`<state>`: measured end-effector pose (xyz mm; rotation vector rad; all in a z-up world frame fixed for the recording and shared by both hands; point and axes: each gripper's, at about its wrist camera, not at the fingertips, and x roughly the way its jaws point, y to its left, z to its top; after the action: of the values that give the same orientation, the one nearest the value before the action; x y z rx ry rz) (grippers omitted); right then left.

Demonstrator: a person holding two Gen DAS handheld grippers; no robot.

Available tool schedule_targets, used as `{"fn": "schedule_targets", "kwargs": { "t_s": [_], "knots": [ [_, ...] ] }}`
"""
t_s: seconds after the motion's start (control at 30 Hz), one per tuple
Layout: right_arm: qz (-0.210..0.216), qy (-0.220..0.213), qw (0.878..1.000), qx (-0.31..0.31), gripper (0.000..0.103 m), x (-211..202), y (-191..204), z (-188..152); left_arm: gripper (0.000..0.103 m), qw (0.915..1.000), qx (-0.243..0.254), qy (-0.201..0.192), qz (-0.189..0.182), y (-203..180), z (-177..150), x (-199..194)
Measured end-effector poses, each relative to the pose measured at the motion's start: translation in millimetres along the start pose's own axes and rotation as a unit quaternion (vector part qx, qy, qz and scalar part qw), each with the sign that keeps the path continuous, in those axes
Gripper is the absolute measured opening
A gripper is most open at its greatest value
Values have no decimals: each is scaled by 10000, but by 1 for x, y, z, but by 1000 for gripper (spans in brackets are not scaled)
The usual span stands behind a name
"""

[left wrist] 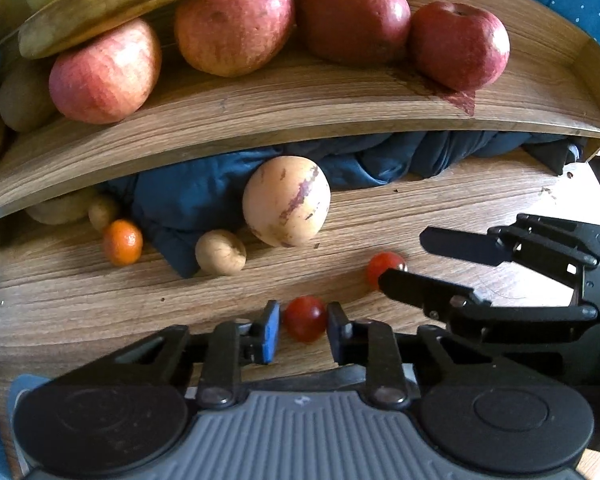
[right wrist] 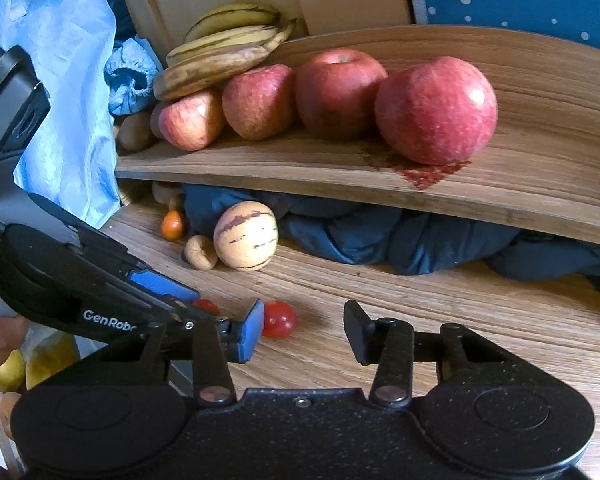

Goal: Organize fruits
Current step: 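Grasp a cherry tomato with the left tool while the right tool grasps the other, then carry both held cherry tomatoes back over the steel tray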

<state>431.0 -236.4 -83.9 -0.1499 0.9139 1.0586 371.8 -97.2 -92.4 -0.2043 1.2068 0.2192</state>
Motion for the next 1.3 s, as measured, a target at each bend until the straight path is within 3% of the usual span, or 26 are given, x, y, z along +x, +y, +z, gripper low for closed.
{"fn": "schedule_targets", "kwargs": {
  "t_s": [0.27,0.5,0.87,1.3],
  "knots": [
    [80,87,9999,89,39,4,9,-3,23,10000,-52,-29,50,7,-7,-6],
    [91,147,9998,127,25,11,19,-5,23,9998,-82,-150,99,13,-16,-16],
    [-83,70,9999,116,25,0,31,-6,23,9991,-232,-315,168,28,-34,-39],
    [-152,-54,9999,14,25,-26,72,-15,23,9981,-267,-549,77,46,-56,-60]
  ]
}}
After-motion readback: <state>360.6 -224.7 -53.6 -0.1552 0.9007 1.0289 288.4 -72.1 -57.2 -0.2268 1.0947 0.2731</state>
